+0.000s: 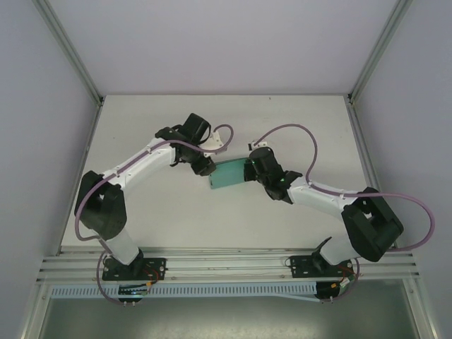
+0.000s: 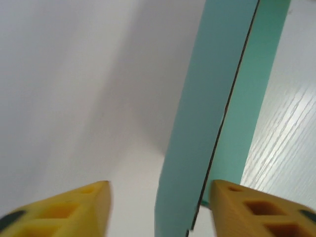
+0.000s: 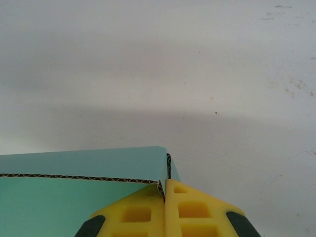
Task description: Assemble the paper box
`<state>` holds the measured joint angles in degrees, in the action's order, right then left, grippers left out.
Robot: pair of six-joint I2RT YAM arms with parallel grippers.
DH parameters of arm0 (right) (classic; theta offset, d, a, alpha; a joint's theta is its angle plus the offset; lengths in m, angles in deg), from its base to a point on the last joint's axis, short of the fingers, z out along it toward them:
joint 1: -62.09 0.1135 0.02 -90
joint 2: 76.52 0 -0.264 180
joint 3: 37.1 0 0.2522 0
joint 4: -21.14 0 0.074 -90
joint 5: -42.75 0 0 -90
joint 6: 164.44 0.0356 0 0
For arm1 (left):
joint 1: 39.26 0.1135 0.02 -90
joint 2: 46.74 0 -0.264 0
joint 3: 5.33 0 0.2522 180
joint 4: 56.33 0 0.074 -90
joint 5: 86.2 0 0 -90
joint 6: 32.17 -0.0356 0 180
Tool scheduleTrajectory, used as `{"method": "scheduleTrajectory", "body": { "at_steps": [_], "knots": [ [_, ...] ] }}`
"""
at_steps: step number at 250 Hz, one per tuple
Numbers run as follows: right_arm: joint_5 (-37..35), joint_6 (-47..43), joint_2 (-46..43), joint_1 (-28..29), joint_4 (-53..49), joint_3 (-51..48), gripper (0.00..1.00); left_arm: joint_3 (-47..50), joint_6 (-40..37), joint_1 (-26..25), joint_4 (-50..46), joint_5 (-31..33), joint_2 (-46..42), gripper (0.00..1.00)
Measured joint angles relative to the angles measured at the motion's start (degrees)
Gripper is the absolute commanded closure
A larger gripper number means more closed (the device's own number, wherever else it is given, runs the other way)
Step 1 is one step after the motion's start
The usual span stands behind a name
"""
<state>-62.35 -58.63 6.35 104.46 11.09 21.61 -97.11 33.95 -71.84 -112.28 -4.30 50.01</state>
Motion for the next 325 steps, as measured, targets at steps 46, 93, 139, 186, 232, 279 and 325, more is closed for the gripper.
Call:
{"method": "scheduleTrajectory", "body": {
  "at_steps": [46,93,139,186,232,279,325],
  "knots": [
    [-0.37,0.87,1.22,0.02,-5.31,3.37,1.00,1.42,1.53,2.34,0.37,-0.26,-1.25,0.64],
    [-0.48,1.14,1.31,0.37,-7.89,4.50,1.00,1.42,1.68,3.06,0.83,-1.16,-1.25,0.67],
    [-0.90,1.14,1.42,0.74,-10.25,5.55,1.00,0.63,1.62,3.02,0.83,-2.49,-1.11,0.70],
    [-1.18,1.29,1.95,0.94,-11.65,6.58,1.00,-0.13,1.27,3.02,0.83,-3.58,-0.42,0.85],
    [-1.44,2.16,3.19,1.03,-13.20,8.57,1.00,-0.33,2.97,3.02,0.94,-3.63,0.07,1.00],
    [-3.98,5.86,4.17,2.23,-16.41,10.62,1.00,-0.42,11.43,2.95,2.38,-3.17,0.28,1.00],
    [-9.70,13.16,5.53,5.62,-19.96,12.46,1.00,0.20,26.82,2.43,4.94,-1.40,1.03,1.00]
  ]
}}
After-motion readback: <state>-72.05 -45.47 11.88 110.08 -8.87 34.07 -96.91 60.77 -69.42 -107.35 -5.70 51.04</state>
